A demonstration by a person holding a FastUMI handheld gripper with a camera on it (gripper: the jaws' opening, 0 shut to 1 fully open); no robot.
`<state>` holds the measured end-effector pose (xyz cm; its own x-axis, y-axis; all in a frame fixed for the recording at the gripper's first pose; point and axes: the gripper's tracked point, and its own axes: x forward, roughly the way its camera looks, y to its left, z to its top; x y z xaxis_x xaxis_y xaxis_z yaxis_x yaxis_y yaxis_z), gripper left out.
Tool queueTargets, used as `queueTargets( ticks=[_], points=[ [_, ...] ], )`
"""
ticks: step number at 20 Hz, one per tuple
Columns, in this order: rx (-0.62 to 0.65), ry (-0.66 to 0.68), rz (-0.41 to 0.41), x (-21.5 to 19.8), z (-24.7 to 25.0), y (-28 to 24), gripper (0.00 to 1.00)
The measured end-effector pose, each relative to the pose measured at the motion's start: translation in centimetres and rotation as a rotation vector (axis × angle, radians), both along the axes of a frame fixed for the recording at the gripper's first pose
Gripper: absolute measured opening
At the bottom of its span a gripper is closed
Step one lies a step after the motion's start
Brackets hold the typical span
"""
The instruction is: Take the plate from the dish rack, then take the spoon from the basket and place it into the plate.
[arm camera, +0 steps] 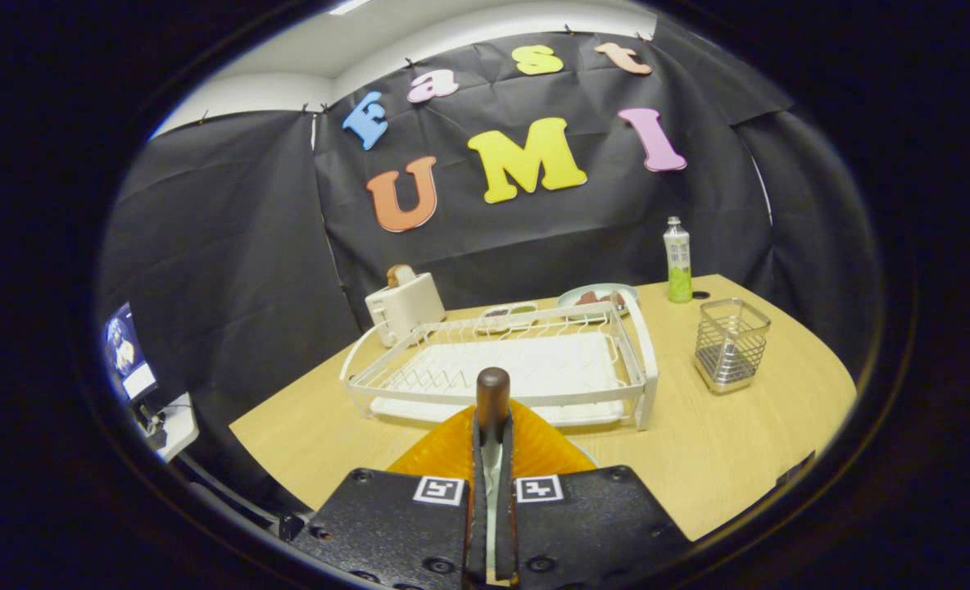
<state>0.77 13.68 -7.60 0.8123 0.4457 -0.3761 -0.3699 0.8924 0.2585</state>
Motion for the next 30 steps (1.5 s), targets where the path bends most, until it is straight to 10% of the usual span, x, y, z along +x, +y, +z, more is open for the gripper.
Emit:
queueTargets(
  ticks=[9,15,30],
  points=[
    [0.019,0.028,0.008,0.2,0.0,-0.3,0.21],
    [-0.018,-0.024,-0.045,1.0,1.0,-2.4,0.57],
    [-0.087,-0.257,-0.151,0.7,7.0,-4.2,0.94]
  ],
)
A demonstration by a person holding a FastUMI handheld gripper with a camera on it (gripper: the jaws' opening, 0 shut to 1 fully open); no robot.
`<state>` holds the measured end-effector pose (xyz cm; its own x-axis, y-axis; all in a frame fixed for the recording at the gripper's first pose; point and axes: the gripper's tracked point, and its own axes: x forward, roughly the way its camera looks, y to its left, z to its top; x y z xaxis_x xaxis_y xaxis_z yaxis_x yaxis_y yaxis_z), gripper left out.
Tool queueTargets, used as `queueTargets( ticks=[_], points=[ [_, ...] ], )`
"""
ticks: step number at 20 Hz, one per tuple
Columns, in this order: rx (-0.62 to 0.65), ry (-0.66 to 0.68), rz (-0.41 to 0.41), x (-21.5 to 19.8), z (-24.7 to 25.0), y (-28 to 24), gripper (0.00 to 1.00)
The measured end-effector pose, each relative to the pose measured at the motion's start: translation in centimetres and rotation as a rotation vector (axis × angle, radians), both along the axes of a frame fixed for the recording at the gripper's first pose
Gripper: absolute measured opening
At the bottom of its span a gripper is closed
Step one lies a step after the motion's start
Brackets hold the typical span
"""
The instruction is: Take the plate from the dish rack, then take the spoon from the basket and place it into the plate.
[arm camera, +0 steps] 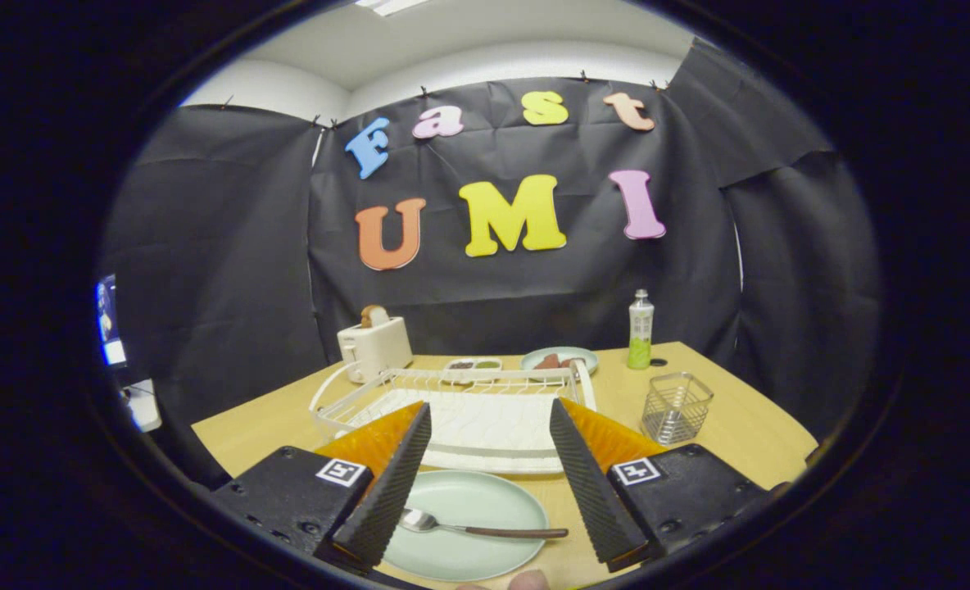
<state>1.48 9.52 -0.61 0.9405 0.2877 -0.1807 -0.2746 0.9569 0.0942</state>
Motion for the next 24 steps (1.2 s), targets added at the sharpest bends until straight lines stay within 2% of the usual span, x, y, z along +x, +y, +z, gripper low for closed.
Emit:
queueTargets(
  ticks=[4,9,15,24],
  points=[
    [0.003,-0.111,-0.100,-0.6,2.7,-2.1,0.98],
    [-0.030,-0.220,-0.165,-3.1,4.2,-4.0,0.99],
    [-0.048,-0.267,-0.174,-6.6,4.2,-4.6,0.99],
    [-0.031,-0.260,-0.219,-7.8,2.7,-5.7,0.99]
  ],
)
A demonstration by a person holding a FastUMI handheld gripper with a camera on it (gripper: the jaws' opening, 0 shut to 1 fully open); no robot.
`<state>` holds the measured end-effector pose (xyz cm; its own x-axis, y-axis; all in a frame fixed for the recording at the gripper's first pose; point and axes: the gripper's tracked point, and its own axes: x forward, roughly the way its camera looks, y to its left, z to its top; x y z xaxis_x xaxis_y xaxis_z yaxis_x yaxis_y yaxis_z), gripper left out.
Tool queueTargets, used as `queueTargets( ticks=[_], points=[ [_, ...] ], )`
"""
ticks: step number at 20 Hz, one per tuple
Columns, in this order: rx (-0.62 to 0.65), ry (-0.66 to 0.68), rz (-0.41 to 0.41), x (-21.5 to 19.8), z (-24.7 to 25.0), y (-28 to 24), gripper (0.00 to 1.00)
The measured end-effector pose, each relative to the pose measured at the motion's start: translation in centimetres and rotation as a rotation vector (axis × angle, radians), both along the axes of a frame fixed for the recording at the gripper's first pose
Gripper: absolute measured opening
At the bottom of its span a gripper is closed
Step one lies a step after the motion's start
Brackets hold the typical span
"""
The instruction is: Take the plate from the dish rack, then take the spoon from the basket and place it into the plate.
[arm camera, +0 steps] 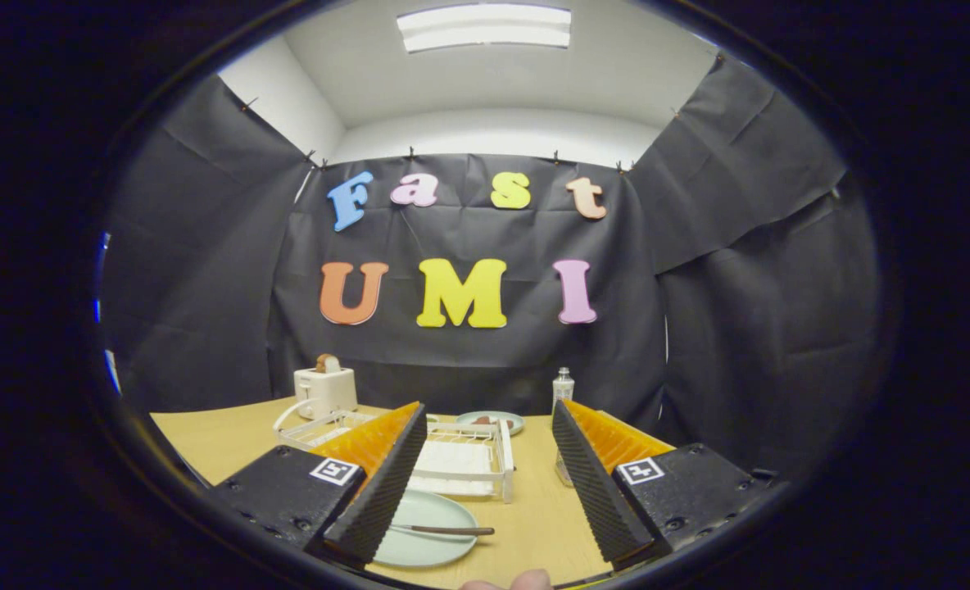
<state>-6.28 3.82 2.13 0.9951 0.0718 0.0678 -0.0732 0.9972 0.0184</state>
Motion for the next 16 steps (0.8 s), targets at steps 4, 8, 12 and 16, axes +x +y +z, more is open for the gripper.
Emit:
queueTargets(
  ticks=[4,8,12,16],
  points=[
    [0.027,-0.013,-0.001,0.4,0.1,0.4,0.99],
    [0.026,0.008,0.036,1.9,1.0,1.3,0.99],
    [0.096,0.018,0.070,2.8,2.3,1.9,0.99],
    [0.085,-0.014,0.065,2.7,1.4,2.3,0.98]
  ],
)
